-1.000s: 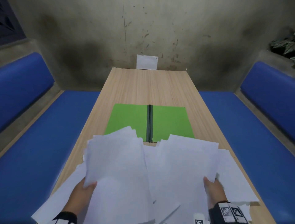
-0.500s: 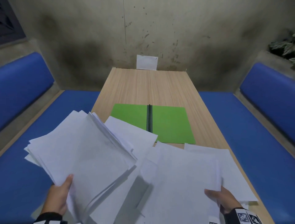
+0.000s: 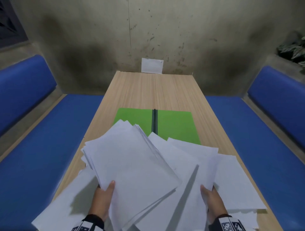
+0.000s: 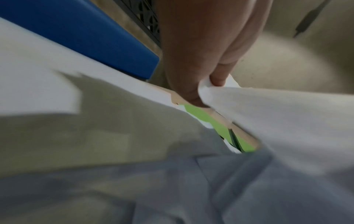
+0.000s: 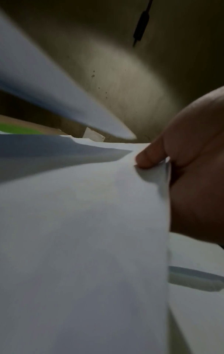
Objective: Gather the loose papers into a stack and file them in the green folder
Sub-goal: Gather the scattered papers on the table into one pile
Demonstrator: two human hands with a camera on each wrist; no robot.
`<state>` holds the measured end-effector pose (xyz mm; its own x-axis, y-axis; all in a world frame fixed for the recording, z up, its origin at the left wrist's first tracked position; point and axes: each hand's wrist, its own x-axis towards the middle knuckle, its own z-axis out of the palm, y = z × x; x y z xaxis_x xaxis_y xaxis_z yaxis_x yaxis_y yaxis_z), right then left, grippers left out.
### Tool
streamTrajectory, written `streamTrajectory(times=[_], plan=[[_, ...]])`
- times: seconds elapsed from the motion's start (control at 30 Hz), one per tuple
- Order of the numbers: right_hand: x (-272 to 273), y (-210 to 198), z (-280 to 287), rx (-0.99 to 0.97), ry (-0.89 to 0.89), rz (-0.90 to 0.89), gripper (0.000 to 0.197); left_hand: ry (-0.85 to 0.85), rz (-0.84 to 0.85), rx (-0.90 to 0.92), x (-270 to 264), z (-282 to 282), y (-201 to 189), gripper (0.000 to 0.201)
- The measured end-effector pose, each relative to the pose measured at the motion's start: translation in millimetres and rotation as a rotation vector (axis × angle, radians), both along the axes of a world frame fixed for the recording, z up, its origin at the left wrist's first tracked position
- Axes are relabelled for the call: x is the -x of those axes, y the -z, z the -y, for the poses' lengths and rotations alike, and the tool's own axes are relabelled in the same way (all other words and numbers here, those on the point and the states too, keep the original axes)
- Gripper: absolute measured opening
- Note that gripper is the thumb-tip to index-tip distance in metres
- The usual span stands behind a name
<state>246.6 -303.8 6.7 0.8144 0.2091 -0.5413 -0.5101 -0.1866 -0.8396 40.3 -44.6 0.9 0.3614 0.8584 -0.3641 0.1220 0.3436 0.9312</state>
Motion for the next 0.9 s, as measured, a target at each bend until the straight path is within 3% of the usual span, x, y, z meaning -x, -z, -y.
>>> streamTrajectory(times=[0.17, 0.3, 0.47, 0.77, 0.9], plan=[[9.6, -11.2, -17.2, -0.041, 0.075, 0.102, 0.051, 0.021, -0.048, 0.011, -12.8, 20.5, 6.4, 0.025], [13.2, -4.8, -21.3, 0.002, 0.047, 0.031, 0.042, 0.077, -0.11, 0.023, -14.8, 24.6, 13.3, 0.03], [16.5, -1.9, -18.2, 0.062, 0.045, -0.015, 0.036, 0.15, -0.116, 0.058, -12.5, 24.7, 10.7, 0.021], [0.5, -46.4, 5.0, 0.207, 0.002, 0.226, 0.046, -0.013, -0.124, -0.052, 16.5, -22.3, -30.3, 0.04], [-16.6, -67.1, 26.1, 0.186, 0.003, 0.269, 0.042, -0.067, -0.134, -0.123, 39.2, -47.5, -56.6, 0.039]])
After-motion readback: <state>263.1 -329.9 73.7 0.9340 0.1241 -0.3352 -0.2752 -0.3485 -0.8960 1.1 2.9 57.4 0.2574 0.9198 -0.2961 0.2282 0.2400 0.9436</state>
